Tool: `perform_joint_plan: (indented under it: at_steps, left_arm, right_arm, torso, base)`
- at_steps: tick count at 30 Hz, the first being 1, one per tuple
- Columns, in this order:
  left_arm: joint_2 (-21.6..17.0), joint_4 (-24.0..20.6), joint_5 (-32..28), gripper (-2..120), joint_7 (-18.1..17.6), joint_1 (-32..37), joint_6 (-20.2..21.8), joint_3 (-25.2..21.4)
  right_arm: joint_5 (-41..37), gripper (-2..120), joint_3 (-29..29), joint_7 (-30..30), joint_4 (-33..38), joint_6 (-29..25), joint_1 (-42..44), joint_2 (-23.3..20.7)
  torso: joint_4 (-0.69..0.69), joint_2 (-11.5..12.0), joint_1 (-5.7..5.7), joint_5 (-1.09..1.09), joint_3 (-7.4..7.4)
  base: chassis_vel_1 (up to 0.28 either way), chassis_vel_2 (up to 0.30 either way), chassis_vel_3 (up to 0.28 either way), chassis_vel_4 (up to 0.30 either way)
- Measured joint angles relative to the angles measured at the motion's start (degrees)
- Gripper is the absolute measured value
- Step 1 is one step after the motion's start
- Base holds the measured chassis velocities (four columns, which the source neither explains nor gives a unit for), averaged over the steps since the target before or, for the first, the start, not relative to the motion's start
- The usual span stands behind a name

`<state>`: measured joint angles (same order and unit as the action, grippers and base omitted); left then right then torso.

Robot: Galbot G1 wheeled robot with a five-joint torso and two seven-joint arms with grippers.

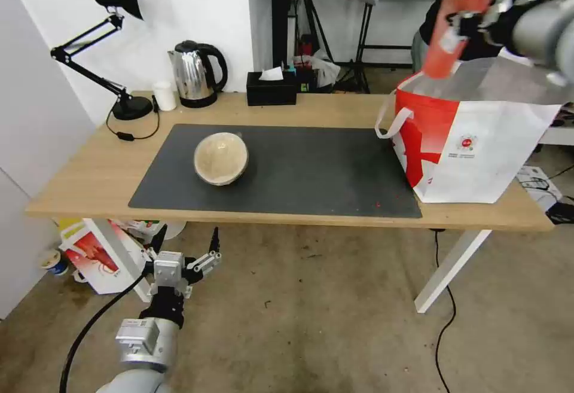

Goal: Pick up the trash from the table and place it into the takeout bag.

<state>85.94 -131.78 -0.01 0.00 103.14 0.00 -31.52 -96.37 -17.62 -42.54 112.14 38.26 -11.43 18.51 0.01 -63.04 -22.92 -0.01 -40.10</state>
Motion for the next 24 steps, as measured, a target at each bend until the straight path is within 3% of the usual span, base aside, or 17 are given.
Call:
perform_joint_plan:
  at_steps: [9, 24]
  left_arm:
    - [0.00, 0.00, 0.00, 100, 0.00, 0.00, 0.00, 0.00]
    - [0.00, 0.00, 0.00, 100, 0.00, 0.00, 0.00, 0.00]
  right_arm:
    - [1.27, 7, 2.23, 2.11, -4.22, -0.26, 3.90, -2.81]
    - [5.96, 7, 4.09, 6.00, -11.52, -0.70, 9.83, -2.23]
  torso:
    - [0.00, 0.01, 0.00, 0.01, -0.01]
    - [-0.01, 0.01, 0.00, 0.01, -0.01]
  base:
    - [0.000, 0.000, 0.000, 0.000]
    - [0.000, 0.000, 0.000, 0.000]
